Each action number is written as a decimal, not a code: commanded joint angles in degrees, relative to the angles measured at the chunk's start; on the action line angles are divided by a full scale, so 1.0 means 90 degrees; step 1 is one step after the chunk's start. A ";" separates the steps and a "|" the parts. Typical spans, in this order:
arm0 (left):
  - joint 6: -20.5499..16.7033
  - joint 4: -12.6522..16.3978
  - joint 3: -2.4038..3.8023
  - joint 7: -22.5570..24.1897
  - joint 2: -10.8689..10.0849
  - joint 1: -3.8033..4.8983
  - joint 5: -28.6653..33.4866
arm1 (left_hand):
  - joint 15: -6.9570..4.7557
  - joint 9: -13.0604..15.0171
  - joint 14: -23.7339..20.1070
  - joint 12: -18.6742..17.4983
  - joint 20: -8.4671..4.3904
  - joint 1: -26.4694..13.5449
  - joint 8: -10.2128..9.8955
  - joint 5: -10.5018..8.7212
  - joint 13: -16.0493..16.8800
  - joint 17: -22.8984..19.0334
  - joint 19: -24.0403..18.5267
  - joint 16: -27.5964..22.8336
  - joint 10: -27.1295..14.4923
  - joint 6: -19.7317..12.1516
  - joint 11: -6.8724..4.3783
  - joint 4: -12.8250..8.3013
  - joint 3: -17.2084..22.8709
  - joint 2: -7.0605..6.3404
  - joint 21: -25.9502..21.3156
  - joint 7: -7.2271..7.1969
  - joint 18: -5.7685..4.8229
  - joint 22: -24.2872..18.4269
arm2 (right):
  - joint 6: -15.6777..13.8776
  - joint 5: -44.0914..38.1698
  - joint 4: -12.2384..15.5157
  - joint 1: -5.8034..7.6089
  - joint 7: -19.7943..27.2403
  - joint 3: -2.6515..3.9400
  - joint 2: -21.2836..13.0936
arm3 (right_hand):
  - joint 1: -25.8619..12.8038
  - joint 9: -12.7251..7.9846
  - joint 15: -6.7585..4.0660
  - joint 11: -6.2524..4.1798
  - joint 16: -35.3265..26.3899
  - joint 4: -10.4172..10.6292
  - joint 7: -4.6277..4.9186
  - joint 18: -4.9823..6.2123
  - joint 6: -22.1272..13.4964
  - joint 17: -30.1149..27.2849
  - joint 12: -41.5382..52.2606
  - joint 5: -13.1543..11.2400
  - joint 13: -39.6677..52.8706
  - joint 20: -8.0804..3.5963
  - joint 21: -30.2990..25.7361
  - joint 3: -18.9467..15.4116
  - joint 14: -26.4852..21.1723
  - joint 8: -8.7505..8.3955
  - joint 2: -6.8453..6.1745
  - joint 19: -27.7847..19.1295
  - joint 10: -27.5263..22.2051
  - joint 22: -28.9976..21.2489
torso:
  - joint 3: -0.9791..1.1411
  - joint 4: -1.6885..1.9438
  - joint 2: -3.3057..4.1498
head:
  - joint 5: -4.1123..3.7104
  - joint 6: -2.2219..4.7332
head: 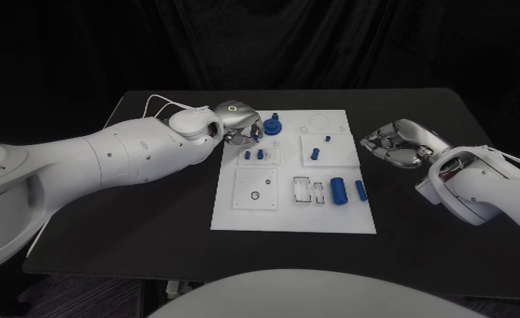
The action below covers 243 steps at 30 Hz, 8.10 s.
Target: Assemble the parts on the task board
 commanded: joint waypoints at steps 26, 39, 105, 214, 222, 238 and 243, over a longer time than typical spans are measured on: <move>0.0186 -0.0077 0.0006 0.0015 0.0134 -0.0077 -0.0006 | 0.0024 -0.0011 -0.0100 -0.0052 -0.0001 -0.0052 -0.0016 -0.0047 -0.0011 -0.0104 -0.0073 -0.0101 0.0050 0.0043 0.0036 0.0005 0.0041 -0.0008 -0.0087 0.0008 0.0005 0.1156 | 0.0035 -0.0010 0.0025 -0.0049 -0.0080 0.0004 -0.0028 | -0.0017 0.0007 -0.0009 0.0011 -0.0037 -0.0003 0.0020 0.0076 0.0002 0.0165 -0.0016 0.0035 0.0003 -0.0001 -0.0038 0.0039 0.0027 -0.0006 -0.0025 0.0003 -0.0017 0.0717 | 0.0000 0.0001 0.0001 | -0.0007 -0.0001; 0.0274 -0.0245 0.0006 -0.0067 0.0210 -0.0168 -0.0006 | 0.0036 -0.0024 -0.0136 -0.0100 0.0004 -0.0028 -0.0038 -0.0014 -0.0017 -0.0150 -0.0105 -0.0145 0.0047 0.0022 0.0050 -0.0025 0.0063 -0.0017 -0.0150 0.0013 0.0016 0.1141 | 0.0039 -0.0010 0.0037 -0.0067 -0.0089 0.0004 -0.0051 | -0.0016 0.0009 -0.0010 0.0011 -0.0039 -0.0009 0.0019 0.0078 0.0006 0.0163 -0.0020 0.0035 -0.0004 -0.0001 -0.0047 0.0043 0.0026 -0.0005 -0.0025 0.0000 -0.0024 0.0715 | 0.0000 0.0001 0.0001 | -0.0017 -0.0001; -0.0108 -0.0231 0.0006 -0.0367 0.0050 -0.0200 -0.0006 | 0.0108 -0.0301 -0.0215 -0.0400 0.0036 -0.0232 -0.0405 -0.0166 0.0003 -0.0330 -0.0160 -0.0299 0.0150 -0.0830 0.0163 0.0074 0.0107 -0.0132 -0.0311 -0.0252 0.0038 0.1113 | 0.0209 -0.0010 0.0015 -0.0087 -0.0173 0.0004 -0.0052 | -0.0020 0.0010 -0.0010 0.0012 -0.0027 -0.0016 0.0020 0.0076 0.0006 0.0172 -0.0010 0.0032 0.0007 -0.0002 -0.0040 0.0052 0.0032 -0.0006 -0.0021 0.0005 -0.0008 0.0717 | 0.0000 0.0000 0.0000 | 0.0014 -0.0001; 0.1347 0.3393 0.0004 0.4415 -0.2702 -0.0603 1.0775 | 0.1618 -0.2235 -0.7166 -0.0057 0.1477 -0.0909 -0.0360 0.2160 -0.2252 -0.5446 -0.8065 -0.6487 -0.5161 -0.2424 0.0769 0.0782 -0.3299 0.1951 -0.7773 0.0479 0.0732 -0.5942 | 0.1173 -0.3109 -0.1849 0.0241 -0.0837 0.0005 0.1972 | -0.0209 0.0282 0.0247 0.0438 -0.1235 -0.0638 -0.0075 0.0318 -0.0523 -0.0877 -0.5116 -0.0867 -0.4788 0.0220 -0.1960 0.0515 -0.0884 -0.0181 -0.0791 -0.0737 -0.3278 0.0389 | -0.0208 0.0146 0.0142 | -0.0348 0.0366; 0.1317 0.3371 0.0004 0.4398 -0.2660 -0.0614 1.0776 | 0.1646 -0.2254 -0.7147 -0.0049 0.1485 -0.0880 -0.0380 0.2203 -0.2253 -0.5445 -0.8024 -0.6447 -0.5166 -0.2483 0.0791 0.0773 -0.3313 0.1958 -0.7759 0.0455 0.0714 -0.5934 | 0.0910 -0.3107 -0.1922 0.0159 -0.0752 0.0006 0.2018 | -0.0217 0.0164 0.0255 0.0447 -0.1196 -0.0648 -0.0026 0.0315 -0.0946 -0.0879 -0.5190 -0.0901 -0.4918 0.0236 -0.1907 0.0601 -0.0847 -0.0306 -0.0813 -0.0686 -0.3175 0.0403 | -0.0211 0.0159 0.0159 | -0.0433 0.0386; 0.1389 0.3285 0.0004 0.4325 -0.2574 -0.0637 1.0776 | 0.1683 -0.2270 -0.7161 -0.0070 0.1490 -0.0785 -0.0393 0.2272 -0.2260 -0.5448 -0.8000 -0.6418 -0.5207 -0.2516 0.0816 0.0751 -0.3306 0.1969 -0.7755 0.0518 0.0681 -0.5953 | 0.0552 -0.3107 -0.2065 0.0073 -0.0591 0.0006 0.2122 | -0.0329 0.0094 0.0267 0.0384 -0.0938 -0.0491 0.0088 0.0245 -0.0849 -0.0741 -0.5391 -0.1243 -0.5310 0.0241 -0.1505 0.0655 -0.0622 -0.0099 -0.0729 -0.0425 -0.2604 0.0488 | -0.0211 0.0155 0.0157 | -0.0467 0.0357; 0.1366 0.3269 0.0004 0.4320 -0.2558 -0.0650 1.0776 | 0.1712 -0.2271 -0.7137 -0.0040 0.1495 -0.0721 -0.0391 0.2319 -0.2254 -0.5443 -0.7963 -0.6381 -0.5190 -0.2498 0.0836 0.0738 -0.3299 0.1967 -0.7743 0.0529 0.0661 -0.5930 | 0.0525 -0.3107 -0.2142 0.0051 -0.0578 0.0006 0.2192 | -0.0271 0.0224 0.0253 0.0353 -0.0885 -0.0503 0.0094 0.0236 -0.0385 -0.0716 -0.5470 -0.1175 -0.5435 0.0232 -0.1425 0.0701 -0.0574 0.0141 -0.0660 -0.0365 -0.2369 0.0508 | -0.0212 0.0155 0.0156 | -0.0475 0.0354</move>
